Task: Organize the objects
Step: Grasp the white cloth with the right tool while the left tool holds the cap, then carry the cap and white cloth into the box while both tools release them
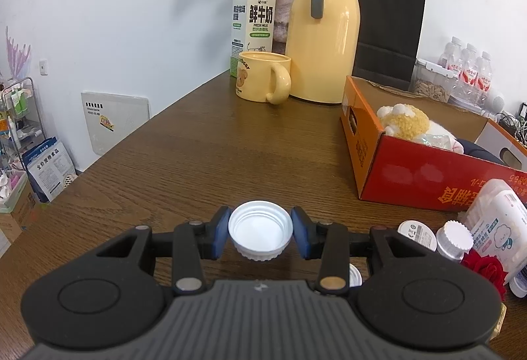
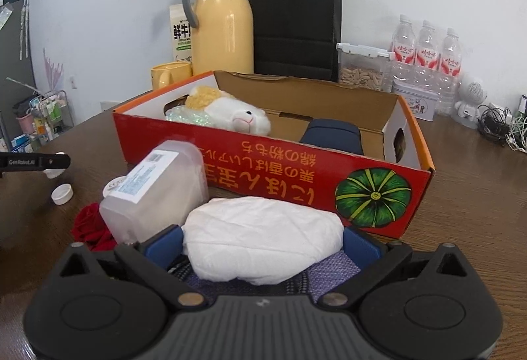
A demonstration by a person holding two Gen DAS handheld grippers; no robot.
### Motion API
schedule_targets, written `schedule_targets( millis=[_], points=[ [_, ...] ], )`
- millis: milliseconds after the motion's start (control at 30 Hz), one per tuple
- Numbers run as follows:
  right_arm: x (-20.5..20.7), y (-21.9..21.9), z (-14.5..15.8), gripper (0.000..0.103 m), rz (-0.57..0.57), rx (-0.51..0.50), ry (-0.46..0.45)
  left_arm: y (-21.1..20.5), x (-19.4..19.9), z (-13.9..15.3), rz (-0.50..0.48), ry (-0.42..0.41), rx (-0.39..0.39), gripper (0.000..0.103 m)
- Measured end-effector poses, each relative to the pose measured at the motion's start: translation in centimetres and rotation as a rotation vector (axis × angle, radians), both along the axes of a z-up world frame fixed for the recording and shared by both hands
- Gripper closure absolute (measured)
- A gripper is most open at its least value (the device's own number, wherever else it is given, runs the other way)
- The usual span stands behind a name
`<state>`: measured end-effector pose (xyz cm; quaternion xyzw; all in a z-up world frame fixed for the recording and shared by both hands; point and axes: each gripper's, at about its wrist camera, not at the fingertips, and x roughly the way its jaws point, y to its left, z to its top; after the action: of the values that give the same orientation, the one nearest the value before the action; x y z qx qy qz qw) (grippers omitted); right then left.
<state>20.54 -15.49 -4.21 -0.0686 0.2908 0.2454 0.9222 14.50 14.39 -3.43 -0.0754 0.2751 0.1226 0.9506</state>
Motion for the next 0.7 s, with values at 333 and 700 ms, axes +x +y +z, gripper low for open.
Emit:
schedule_targets(
  millis=[333, 700],
  points=[
    [-1.3, 0.2, 0.4, 0.021, 0.026, -0.003, -0.039, 0.0, -0.1, 0.0, -0.001, -0.006, -0.001, 0.062],
    [-2.3, -1.2, 1.3, 0.027, 0.013, 0.063, -0.068, -1.4, -1.0, 2.2, -0.054, -0.074, 0.001, 0.062]
  ],
)
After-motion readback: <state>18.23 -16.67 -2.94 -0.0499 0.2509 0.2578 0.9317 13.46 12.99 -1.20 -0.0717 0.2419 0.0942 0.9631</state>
